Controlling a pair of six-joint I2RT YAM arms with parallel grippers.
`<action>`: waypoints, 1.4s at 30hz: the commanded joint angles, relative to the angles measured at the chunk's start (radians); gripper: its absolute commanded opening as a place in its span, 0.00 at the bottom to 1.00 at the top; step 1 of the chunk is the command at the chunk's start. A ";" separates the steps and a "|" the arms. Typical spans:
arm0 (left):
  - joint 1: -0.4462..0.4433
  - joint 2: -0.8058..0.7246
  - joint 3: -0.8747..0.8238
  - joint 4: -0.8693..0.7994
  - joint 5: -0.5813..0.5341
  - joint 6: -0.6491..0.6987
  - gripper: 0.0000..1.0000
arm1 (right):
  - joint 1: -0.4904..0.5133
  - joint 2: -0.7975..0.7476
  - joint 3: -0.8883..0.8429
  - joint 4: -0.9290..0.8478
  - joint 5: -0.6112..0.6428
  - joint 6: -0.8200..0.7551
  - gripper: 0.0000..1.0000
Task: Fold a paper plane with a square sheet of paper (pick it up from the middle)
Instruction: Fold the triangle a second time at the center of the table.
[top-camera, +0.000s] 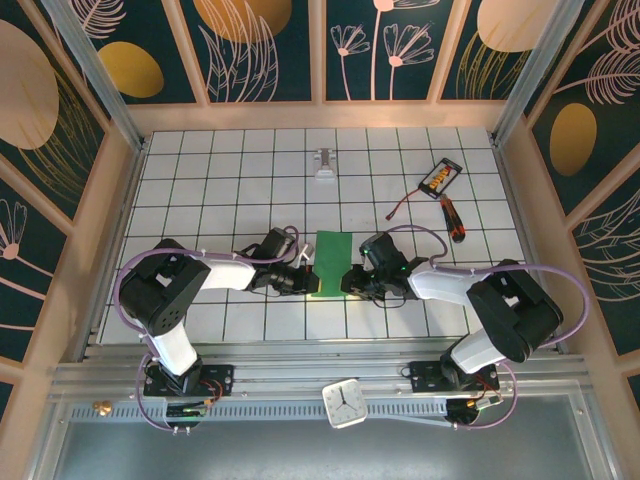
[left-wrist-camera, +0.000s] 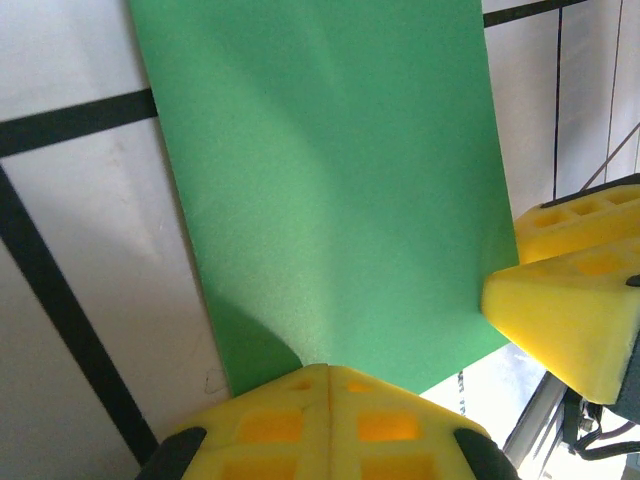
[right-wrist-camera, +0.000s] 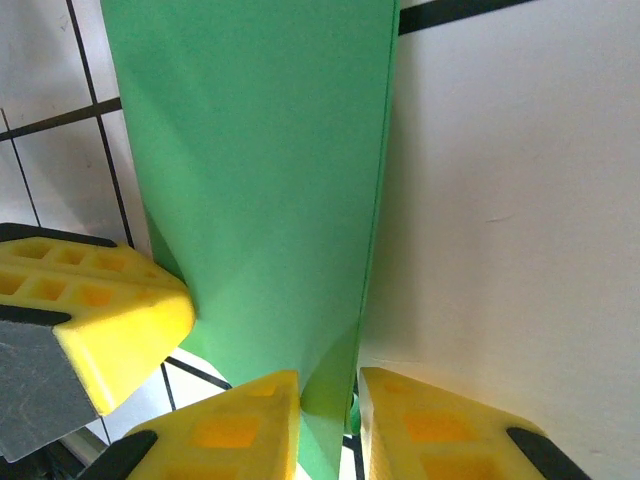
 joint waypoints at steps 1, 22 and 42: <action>-0.002 0.024 -0.016 -0.054 -0.003 0.022 0.00 | -0.009 -0.024 0.024 -0.032 0.020 -0.014 0.24; -0.001 0.029 -0.011 -0.064 -0.005 0.026 0.00 | -0.018 -0.030 0.018 -0.022 -0.006 0.007 0.24; -0.002 0.026 -0.011 -0.070 -0.009 0.033 0.00 | 0.008 -0.021 0.024 -0.087 0.034 -0.007 0.28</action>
